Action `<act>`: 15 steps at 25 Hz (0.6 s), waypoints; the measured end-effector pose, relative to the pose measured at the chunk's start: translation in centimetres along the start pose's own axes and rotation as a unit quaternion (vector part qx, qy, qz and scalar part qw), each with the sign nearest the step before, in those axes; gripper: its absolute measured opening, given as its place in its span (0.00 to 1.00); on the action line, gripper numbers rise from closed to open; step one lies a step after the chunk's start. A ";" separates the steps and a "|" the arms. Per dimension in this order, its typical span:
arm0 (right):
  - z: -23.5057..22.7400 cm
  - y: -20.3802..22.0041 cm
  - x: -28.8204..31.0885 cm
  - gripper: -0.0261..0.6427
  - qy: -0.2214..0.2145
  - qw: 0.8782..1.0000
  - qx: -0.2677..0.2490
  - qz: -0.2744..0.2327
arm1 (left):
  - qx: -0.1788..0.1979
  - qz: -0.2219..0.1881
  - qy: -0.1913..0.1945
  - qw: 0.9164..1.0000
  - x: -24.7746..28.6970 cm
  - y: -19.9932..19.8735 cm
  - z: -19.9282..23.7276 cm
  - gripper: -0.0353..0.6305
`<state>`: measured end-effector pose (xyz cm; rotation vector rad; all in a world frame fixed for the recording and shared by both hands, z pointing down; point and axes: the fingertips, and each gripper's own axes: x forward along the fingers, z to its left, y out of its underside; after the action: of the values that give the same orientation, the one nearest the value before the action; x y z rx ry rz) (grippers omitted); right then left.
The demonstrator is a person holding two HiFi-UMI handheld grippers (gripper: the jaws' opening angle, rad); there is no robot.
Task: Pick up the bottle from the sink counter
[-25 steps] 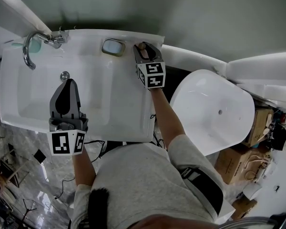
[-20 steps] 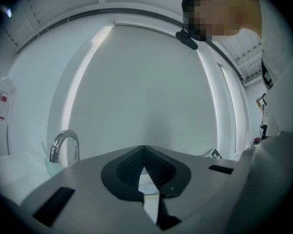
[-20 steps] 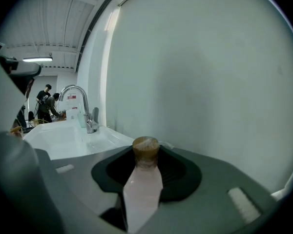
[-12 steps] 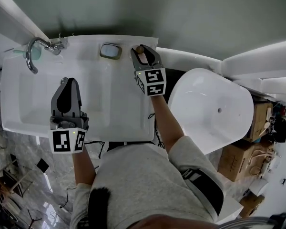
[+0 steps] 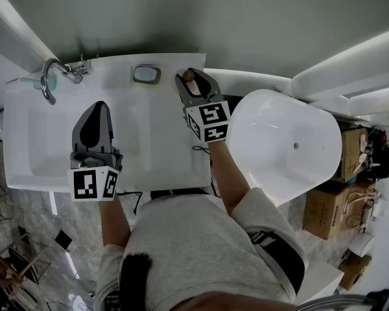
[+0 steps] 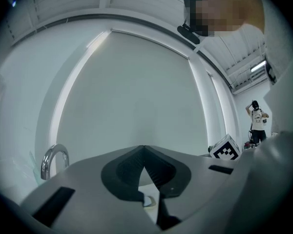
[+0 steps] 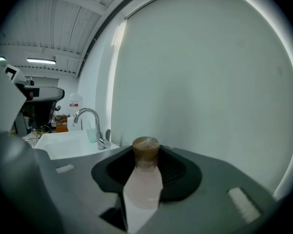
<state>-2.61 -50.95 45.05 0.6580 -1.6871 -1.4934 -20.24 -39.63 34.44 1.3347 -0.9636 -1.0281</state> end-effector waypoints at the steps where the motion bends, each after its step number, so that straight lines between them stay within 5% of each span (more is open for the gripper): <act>1: 0.2 -0.4 -0.5 0.26 0.001 1.000 0.000 -0.003 | 0.000 -0.002 0.003 1.000 -0.1 -0.2 0.0 0.06; 15: 3.5 -5.5 -6.9 0.26 0.024 0.999 -0.013 -0.048 | 0.001 -0.026 0.031 0.999 -1.7 -2.3 -0.2 0.06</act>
<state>-2.16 -44.41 38.17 0.7633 -1.6179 -1.5513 -20.57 -37.92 32.22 1.3919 -0.8888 -1.0182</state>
